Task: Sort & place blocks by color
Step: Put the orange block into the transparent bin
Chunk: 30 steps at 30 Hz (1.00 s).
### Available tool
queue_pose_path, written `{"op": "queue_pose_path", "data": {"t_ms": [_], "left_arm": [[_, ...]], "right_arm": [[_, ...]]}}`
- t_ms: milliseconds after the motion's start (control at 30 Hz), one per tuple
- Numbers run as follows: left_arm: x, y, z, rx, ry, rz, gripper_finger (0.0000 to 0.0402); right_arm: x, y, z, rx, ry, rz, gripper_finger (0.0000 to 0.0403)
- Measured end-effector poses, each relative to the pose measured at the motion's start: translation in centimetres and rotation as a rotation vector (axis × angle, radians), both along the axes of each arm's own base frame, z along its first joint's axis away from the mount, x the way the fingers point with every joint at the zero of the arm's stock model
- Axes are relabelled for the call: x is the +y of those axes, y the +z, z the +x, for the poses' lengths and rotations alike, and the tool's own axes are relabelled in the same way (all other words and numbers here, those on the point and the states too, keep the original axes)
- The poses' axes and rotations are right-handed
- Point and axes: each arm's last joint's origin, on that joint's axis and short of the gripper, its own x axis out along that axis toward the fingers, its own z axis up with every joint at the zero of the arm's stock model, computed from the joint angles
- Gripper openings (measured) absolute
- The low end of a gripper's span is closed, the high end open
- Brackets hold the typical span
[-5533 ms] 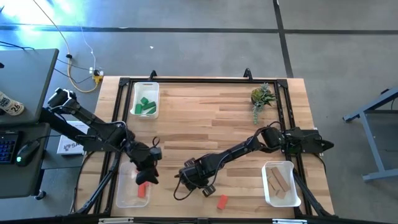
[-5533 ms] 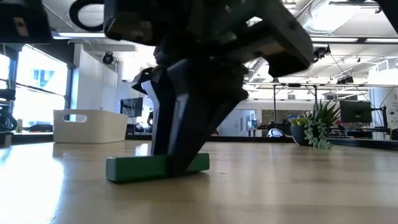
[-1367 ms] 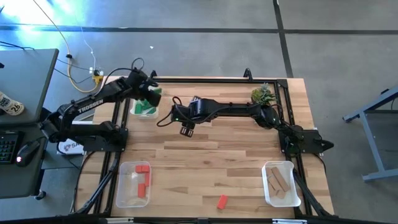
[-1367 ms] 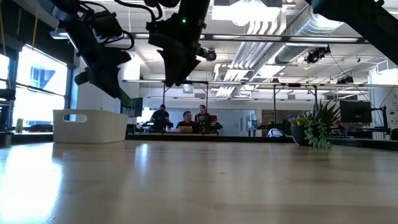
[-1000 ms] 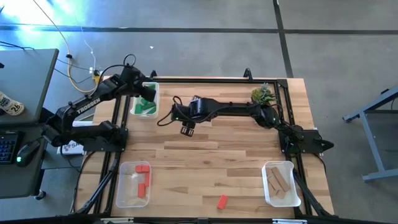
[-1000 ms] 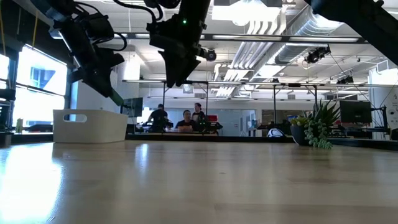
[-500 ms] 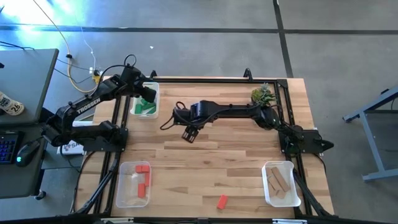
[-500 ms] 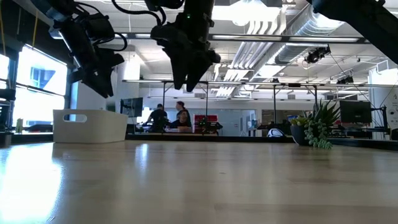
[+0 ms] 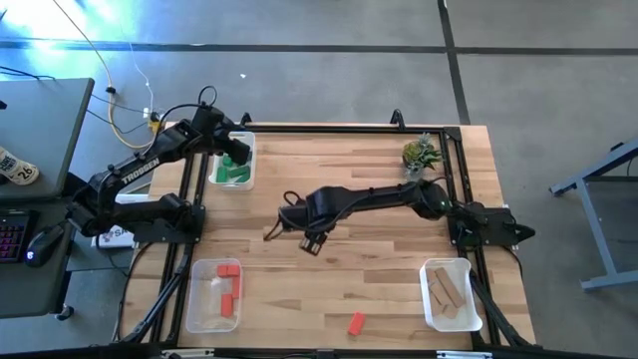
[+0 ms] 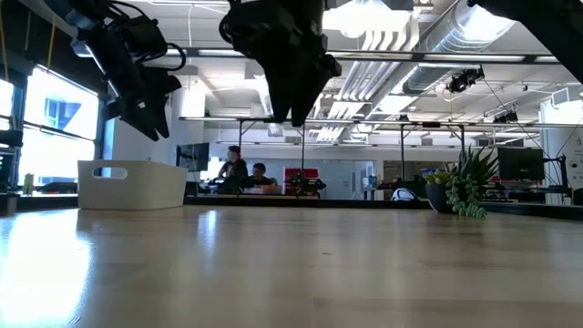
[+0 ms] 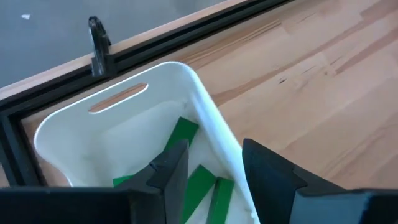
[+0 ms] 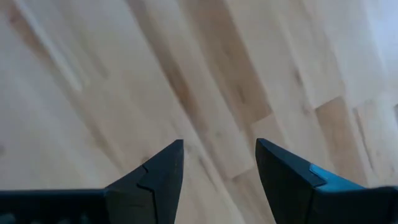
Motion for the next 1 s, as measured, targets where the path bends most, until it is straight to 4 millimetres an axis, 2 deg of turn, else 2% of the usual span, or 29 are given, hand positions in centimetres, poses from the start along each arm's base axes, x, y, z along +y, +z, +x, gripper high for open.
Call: {"op": "queue_pose_path", "data": {"t_ms": [200,400,700,1000], "left_arm": [[-0.4,1.0,0.3,-0.147,-0.103,0.016,0.0136],[-1.3,2.0,1.8,-0.295,-0.244,0.021,0.0136],[-3.9,2.4,5.0,-0.362,-0.457,-0.009,0.0136],[-6.8,2.4,7.1,-0.415,-0.521,-0.139,0.0136]], "right_arm": [[2.4,0.0,-0.5,0.022,0.066,0.040,0.0186],[5.8,0.0,-1.2,0.042,0.229,0.068,0.0186],[11.3,0.0,-3.0,0.052,0.463,0.055,0.0198],[16.7,-1.0,-5.5,0.096,0.809,0.015,0.0217]]}}
